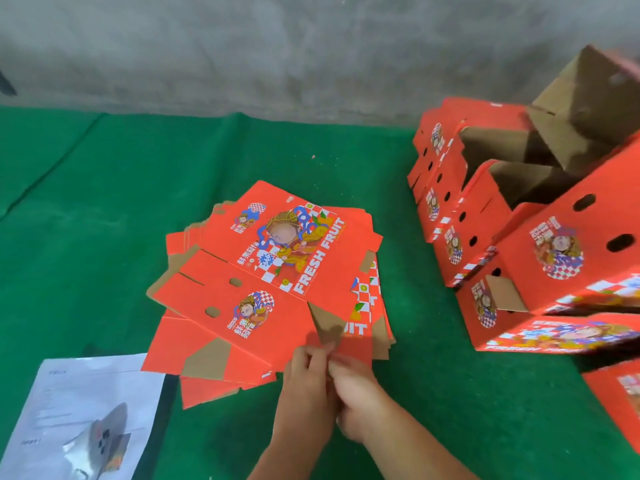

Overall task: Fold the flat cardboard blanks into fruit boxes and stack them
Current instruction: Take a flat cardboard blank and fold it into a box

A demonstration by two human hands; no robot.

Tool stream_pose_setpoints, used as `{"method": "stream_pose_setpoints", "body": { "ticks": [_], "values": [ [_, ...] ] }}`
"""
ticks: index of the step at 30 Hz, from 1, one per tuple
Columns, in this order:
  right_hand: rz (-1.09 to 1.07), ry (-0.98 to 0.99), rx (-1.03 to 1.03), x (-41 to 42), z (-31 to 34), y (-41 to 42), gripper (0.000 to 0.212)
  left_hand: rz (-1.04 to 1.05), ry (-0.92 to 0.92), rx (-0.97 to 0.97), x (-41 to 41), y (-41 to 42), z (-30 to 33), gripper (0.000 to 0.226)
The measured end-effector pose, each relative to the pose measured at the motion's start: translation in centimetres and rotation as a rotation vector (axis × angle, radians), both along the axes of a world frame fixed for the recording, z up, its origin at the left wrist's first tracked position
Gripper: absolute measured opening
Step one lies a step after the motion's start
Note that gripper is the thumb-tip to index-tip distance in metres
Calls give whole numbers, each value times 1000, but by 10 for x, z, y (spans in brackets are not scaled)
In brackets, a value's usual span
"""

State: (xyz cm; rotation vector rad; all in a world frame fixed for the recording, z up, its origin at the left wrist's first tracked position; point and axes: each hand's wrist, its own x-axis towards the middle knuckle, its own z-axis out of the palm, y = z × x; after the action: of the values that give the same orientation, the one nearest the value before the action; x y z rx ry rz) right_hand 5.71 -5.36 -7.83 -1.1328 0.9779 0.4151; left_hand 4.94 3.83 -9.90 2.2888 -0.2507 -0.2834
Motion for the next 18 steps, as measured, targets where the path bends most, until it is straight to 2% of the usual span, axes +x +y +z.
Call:
{"method": "stream_pose_setpoints", "body": {
  "ticks": [4, 7, 9, 10, 14, 16, 18],
  "values": [
    [-117, -51, -24, -13, 3, -15, 16, 11, 44, -72, -2, -14, 11, 58],
    [-118, -97, -21, -23, 7, -28, 12, 29, 49, -104, -9, -26, 20, 58],
    [-112, -159, -98, -34, 12, -36, 16, -6, 18, -104, -21, -31, 27, 60],
    [-108, -177, -157, -41, 14, -41, 18, -38, -12, -46, -28, -34, 28, 64],
    [-49, -310, -399, -68, 14, -72, 25, -117, -100, 438, -55, -48, 26, 98],
    [-28, -400, -585, -76, 19, -95, 28, -112, -102, 474, -65, -56, 27, 109],
    [-45, -510, -742, -84, 28, -120, 29, -94, -100, 400, -73, -64, 28, 113]
  ]
}}
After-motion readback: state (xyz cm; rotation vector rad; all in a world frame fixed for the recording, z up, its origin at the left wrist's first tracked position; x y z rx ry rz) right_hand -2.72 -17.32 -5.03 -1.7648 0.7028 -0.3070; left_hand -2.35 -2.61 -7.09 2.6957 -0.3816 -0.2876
